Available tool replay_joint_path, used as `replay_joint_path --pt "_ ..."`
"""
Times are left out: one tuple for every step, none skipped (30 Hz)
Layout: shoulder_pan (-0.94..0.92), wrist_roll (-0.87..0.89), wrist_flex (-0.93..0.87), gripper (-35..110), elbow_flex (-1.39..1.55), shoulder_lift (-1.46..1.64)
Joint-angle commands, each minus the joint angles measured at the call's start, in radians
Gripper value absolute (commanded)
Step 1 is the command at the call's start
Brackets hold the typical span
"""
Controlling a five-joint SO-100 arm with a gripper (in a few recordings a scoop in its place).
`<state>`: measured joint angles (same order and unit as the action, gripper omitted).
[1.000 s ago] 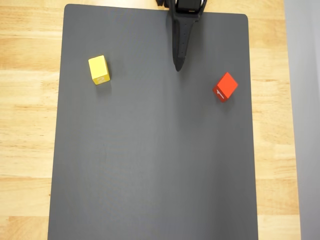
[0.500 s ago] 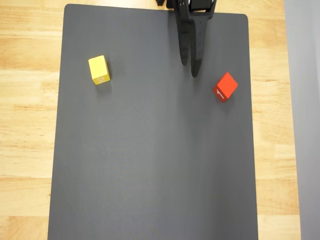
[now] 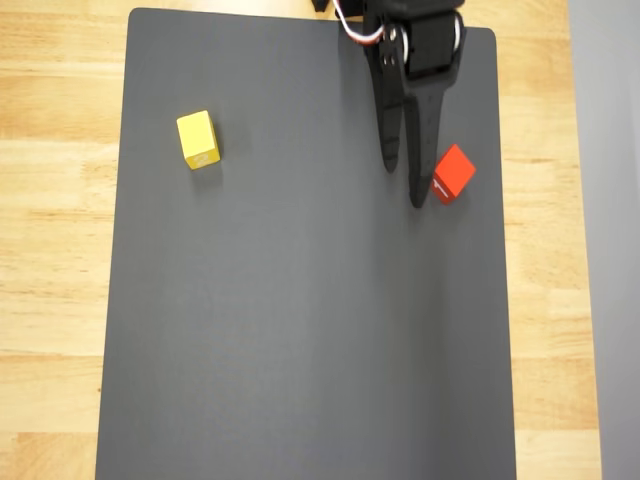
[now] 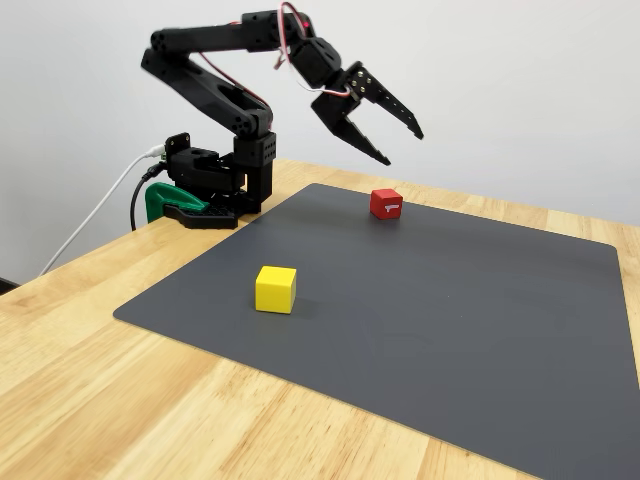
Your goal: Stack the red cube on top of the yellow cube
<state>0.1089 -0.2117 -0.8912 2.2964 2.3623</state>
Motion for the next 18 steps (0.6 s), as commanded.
replay_joint_path --pt "0.038 -0.009 0.02 22 -0.067 -0.179" --pt "0.044 -0.012 0.025 23 -0.067 -0.199" --pt "0.052 -0.018 0.025 23 -0.063 -0.202" --pt "0.064 -0.028 0.023 23 -0.058 -0.202" --pt "0.08 -0.032 0.017 23 -0.057 -0.204" --pt "0.098 -0.034 0.011 23 -0.054 -0.204" --pt "0.121 -0.035 0.009 22 -0.051 -0.206" --pt "0.144 -0.037 0.006 22 -0.048 -0.206" --pt "0.167 -0.034 0.003 23 -0.048 -0.204" --pt "0.189 -0.032 0.002 23 -0.048 -0.204" --pt "0.213 -0.032 0.0 22 -0.051 -0.207" --pt "0.236 -0.031 -0.005 22 -0.055 -0.212" --pt "0.261 -0.031 -0.012 22 -0.057 -0.215" --pt "0.281 -0.031 -0.017 22 -0.057 -0.215" --pt "0.295 -0.031 -0.025 22 -0.057 -0.213" --pt "0.302 -0.029 -0.032 22 -0.057 -0.212" --pt "0.302 -0.029 -0.038 22 -0.057 -0.207" --pt "0.299 -0.032 -0.043 21 -0.055 -0.204"
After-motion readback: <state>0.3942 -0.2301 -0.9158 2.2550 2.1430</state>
